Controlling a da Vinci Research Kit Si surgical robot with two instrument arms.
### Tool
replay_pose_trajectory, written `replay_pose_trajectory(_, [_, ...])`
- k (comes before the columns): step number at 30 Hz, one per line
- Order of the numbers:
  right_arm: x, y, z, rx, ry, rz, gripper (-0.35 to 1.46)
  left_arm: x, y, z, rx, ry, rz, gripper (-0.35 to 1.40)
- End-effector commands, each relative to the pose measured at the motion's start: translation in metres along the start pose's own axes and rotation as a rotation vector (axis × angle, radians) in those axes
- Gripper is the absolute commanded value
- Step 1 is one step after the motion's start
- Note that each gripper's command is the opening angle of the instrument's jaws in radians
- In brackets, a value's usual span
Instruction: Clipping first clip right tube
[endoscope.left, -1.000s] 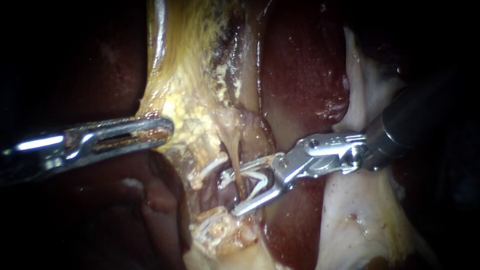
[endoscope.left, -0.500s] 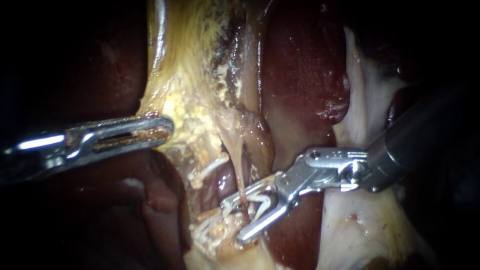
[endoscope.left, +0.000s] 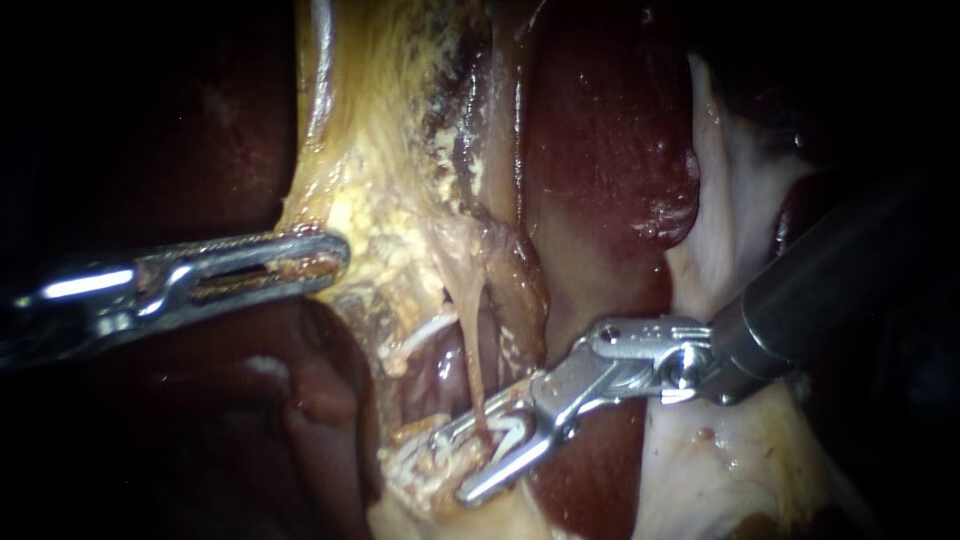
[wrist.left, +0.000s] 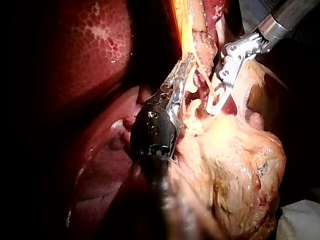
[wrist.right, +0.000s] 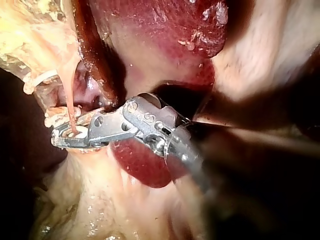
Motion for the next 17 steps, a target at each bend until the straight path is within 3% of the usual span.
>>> replay_pose_trajectory(1, [0.0002,0.0002,-0.0003,-0.013,0.007,0.001,-0.35,0.0,0.0,0.0,0.0,0.0,0.0,-0.35])
replay_pose_trajectory(17, [-0.0006,0.0005,-0.0002,-0.017,0.005,-0.009,-0.35,0.0,-0.0002,0.0,-0.001,0.0,-0.001,-0.35])
